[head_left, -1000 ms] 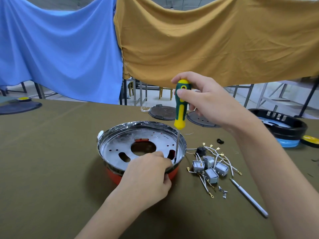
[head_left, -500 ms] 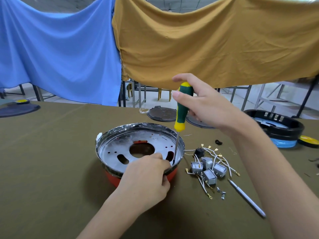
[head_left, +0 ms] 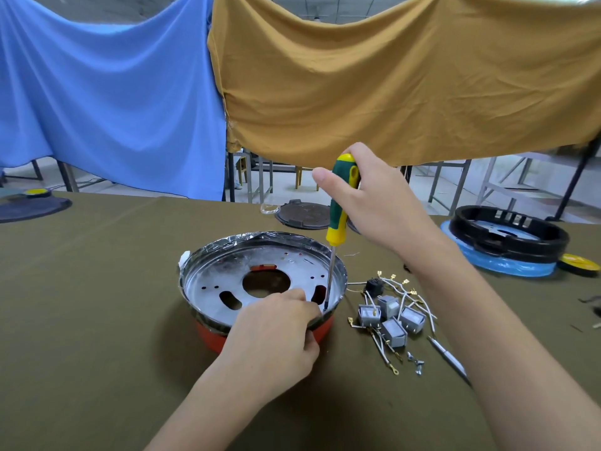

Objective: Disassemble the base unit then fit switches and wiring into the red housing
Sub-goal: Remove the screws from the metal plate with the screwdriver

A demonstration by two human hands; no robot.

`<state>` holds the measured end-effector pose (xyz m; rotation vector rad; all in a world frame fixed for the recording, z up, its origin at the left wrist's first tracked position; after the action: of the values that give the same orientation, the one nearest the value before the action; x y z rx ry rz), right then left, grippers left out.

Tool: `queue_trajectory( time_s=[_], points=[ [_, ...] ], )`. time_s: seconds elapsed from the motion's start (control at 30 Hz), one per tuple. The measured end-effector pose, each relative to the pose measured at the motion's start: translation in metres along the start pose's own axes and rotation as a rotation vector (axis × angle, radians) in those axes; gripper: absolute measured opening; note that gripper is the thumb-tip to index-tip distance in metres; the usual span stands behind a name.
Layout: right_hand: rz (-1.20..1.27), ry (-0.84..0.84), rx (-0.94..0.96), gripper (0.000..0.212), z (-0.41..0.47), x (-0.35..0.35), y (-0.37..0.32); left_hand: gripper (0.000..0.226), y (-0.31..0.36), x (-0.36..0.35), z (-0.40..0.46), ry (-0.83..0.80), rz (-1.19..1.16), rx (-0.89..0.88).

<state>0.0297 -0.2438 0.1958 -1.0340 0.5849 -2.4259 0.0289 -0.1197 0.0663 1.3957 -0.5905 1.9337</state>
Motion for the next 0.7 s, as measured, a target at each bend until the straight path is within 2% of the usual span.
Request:
queue_trajectory(
  time_s=[0.07,0.2,0.27,0.37,0.5,0.57,0.63,0.7],
  points=[
    [0.096,-0.115,-0.017,0.031,0.000,-0.001,0.002,0.006,0.000,0.000,0.000,-0.003,-0.004,0.000],
    [0.321,-0.389,-0.002,0.027,-0.007,0.001,-0.003,0.006,0.000,0.000,0.000,-0.014,-0.008,-0.002],
    [0.339,-0.450,0.020,0.023,-0.009,0.003,-0.005,0.008,0.000,0.000,-0.001,-0.010,-0.004,0.002],
    [0.292,-0.332,0.005,0.015,-0.003,0.007,-0.004,0.007,0.001,0.001,0.000,-0.008,0.002,0.005],
    [-0.125,0.019,-0.022,0.040,0.002,0.007,-0.003,0.007,0.001,0.001,0.000,-0.009,0.008,0.010],
    [-0.156,0.102,-0.008,0.045,-0.002,0.005,-0.007,0.009,0.001,0.001,0.000,-0.009,0.008,0.013],
    [-0.044,0.028,-0.017,0.039,-0.001,0.001,-0.005,0.008,0.001,0.000,-0.001,-0.010,0.009,0.013],
    [0.187,-0.155,-0.069,0.025,0.000,-0.001,-0.002,0.008,0.000,0.001,-0.001,-0.008,0.009,0.013]
  ],
)
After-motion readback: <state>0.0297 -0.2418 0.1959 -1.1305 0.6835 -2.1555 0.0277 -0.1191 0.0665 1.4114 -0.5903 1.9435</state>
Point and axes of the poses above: each hand's wrist, its own z-axis towards the middle knuckle, its own x-axis out of the back of the hand, y = z × x, the point moved 8 cm from there along z, towards the middle knuckle, and after that the axes turned 5 degrees about z, right-handed, at the moved point
